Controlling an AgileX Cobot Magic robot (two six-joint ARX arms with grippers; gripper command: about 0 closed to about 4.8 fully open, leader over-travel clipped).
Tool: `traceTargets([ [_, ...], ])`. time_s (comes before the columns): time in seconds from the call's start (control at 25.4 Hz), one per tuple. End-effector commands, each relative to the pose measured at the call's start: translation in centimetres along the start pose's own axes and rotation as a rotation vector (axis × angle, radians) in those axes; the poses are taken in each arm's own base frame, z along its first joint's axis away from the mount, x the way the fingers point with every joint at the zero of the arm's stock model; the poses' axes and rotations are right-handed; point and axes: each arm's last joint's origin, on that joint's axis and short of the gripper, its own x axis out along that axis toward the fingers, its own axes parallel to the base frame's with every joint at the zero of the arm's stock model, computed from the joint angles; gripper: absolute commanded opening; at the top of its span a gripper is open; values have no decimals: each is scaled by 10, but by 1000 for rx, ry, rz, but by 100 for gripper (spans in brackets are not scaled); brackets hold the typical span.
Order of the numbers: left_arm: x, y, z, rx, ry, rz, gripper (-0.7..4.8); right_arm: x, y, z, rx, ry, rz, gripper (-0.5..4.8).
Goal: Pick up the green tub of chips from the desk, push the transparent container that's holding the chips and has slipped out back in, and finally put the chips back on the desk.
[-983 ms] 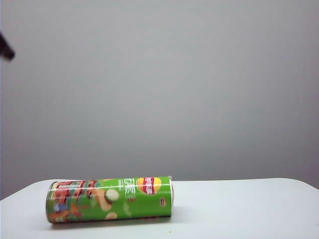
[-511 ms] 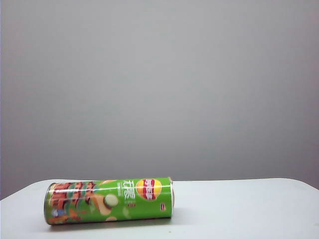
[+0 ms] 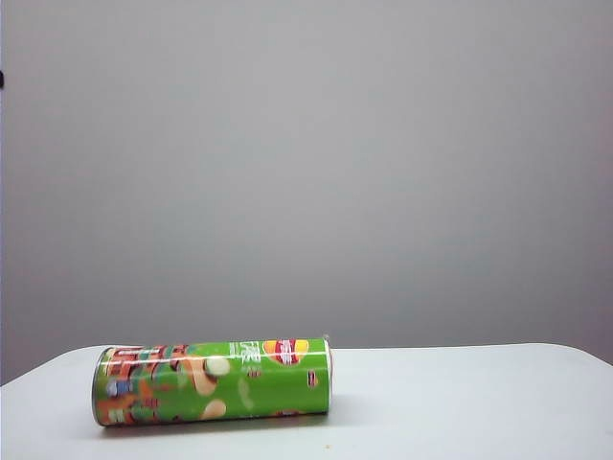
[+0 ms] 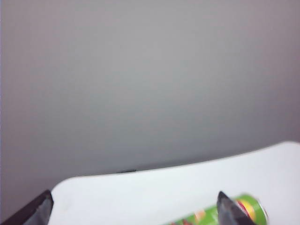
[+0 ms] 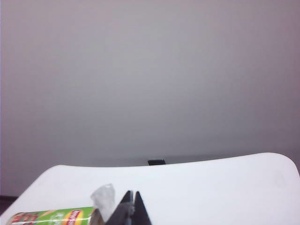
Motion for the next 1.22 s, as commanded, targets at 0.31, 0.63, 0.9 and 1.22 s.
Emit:
traceTargets([
  [0.31, 4, 1, -26, 29, 78, 57, 382, 7, -17, -38, -19, 69, -99, -2],
  [0.63, 4, 2, -34, 82, 140, 71, 226, 6, -21, -41, -72, 84, -207, -1],
  [0.9, 2, 2, -43, 132, 234, 63, 75, 5, -25, -49, -60, 162, -284, -1],
  [1.22, 2, 1, -45, 151, 254, 42, 21, 4, -25, -50, -58, 168, -289, -1],
])
